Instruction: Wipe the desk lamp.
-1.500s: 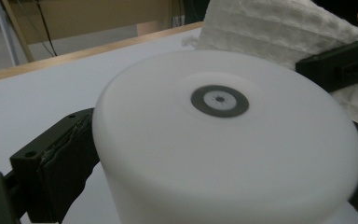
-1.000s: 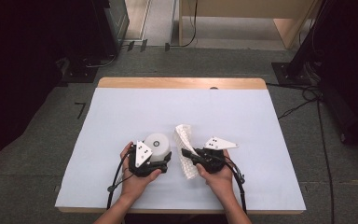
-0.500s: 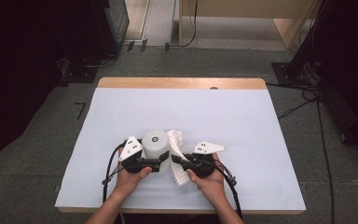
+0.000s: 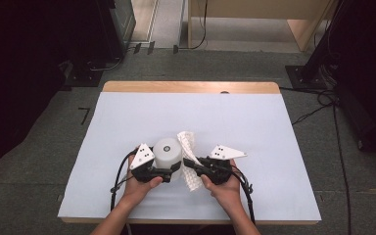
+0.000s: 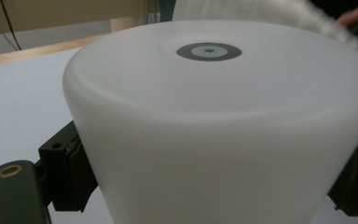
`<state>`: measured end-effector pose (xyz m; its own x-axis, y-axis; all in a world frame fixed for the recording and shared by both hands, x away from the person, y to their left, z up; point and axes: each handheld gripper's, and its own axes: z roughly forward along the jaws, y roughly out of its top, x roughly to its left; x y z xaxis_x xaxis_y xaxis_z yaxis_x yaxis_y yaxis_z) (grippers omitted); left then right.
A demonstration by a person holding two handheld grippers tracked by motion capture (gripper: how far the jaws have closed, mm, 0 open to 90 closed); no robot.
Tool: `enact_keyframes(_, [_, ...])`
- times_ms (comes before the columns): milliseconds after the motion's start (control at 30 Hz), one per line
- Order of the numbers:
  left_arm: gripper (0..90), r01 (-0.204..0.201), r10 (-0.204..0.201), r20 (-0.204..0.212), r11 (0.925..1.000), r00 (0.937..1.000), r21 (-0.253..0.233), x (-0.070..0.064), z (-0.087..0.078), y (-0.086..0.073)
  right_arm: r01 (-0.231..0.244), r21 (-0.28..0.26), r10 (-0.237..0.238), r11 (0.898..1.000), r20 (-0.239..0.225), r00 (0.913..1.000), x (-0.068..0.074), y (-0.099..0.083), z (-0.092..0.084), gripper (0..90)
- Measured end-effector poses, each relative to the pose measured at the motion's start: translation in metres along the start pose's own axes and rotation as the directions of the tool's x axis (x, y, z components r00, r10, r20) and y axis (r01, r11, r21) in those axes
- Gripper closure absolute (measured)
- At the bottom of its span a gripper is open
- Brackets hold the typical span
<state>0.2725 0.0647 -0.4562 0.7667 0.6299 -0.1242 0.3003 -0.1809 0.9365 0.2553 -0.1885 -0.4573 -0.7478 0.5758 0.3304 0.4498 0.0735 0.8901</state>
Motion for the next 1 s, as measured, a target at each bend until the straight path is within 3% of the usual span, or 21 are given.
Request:
enact_keyframes(200, [8.9, 0.016, -0.016, -0.005, 0.9987, 0.9999, -0.049, 0.009, -0.012, 0.009, -0.01, 0.094, 0.009, 0.996, 0.007, 0.9999, -0.001, -0.015, 0.019, 80.0])
enact_keyframes(333, [8.9, 0.008, -0.009, -0.003, 0.9996, 1.0, -0.028, 0.009, -0.009, 0.006, -0.01, 0.072, 0.01, 0.997, 0.003, 0.9999, 0.0, -0.012, 0.017, 80.0])
enact_keyframes(367, [8.9, -0.011, 0.011, -0.001, 0.9999, 0.9999, -0.003, 0.007, -0.004, 0.004, -0.014, 0.041, 0.014, 0.999, -0.006, 0.9999, 0.001, -0.008, 0.012, 80.0])
enact_keyframes(433, [8.9, -0.024, 0.024, 0.003, 0.9996, 0.9997, 0.012, 0.004, -0.002, 0.002, -0.017, 0.033, 0.017, 0.999, -0.004, 0.9998, 0.002, -0.006, 0.01, 80.0])
enact_keyframes(533, [8.9, -0.044, 0.043, 0.018, 0.9984, 0.9989, 0.035, 0.0, 0.003, 0.0, 0.003, -0.023, -0.003, 1.0, 0.001, 1.0, 0.004, 0.006, -0.002, 80.0])
enact_keyframes(667, [8.9, -0.053, 0.052, 0.022, 0.9981, 0.9984, 0.031, -0.001, 0.003, 0.001, 0.004, -0.047, -0.005, 0.999, -0.006, 1.0, 0.006, 0.01, -0.008, 80.0])
enact_keyframes(733, [8.9, -0.048, 0.047, 0.023, 0.9986, 0.9986, 0.021, 0.0, 0.002, 0.002, 0.006, -0.044, -0.006, 0.999, -0.012, 0.9999, 0.005, 0.009, -0.007, 80.0])
enact_keyframes(833, [8.9, -0.023, 0.023, 0.02, 0.9997, 0.9995, -0.003, 0.004, 0.0, 0.003, -0.012, 0.02, 0.012, 1.0, -0.003, 0.9999, -0.001, 0.0, 0.002, 80.0])
enact_keyframes(1000, [8.9, -0.077, 0.076, -0.019, 0.9969, 0.9969, -0.017, 0.005, 0.001, -0.002, -0.003, 0.049, 0.002, 0.999, 0.037, 0.9993, -0.004, -0.004, 0.006, 79.8])
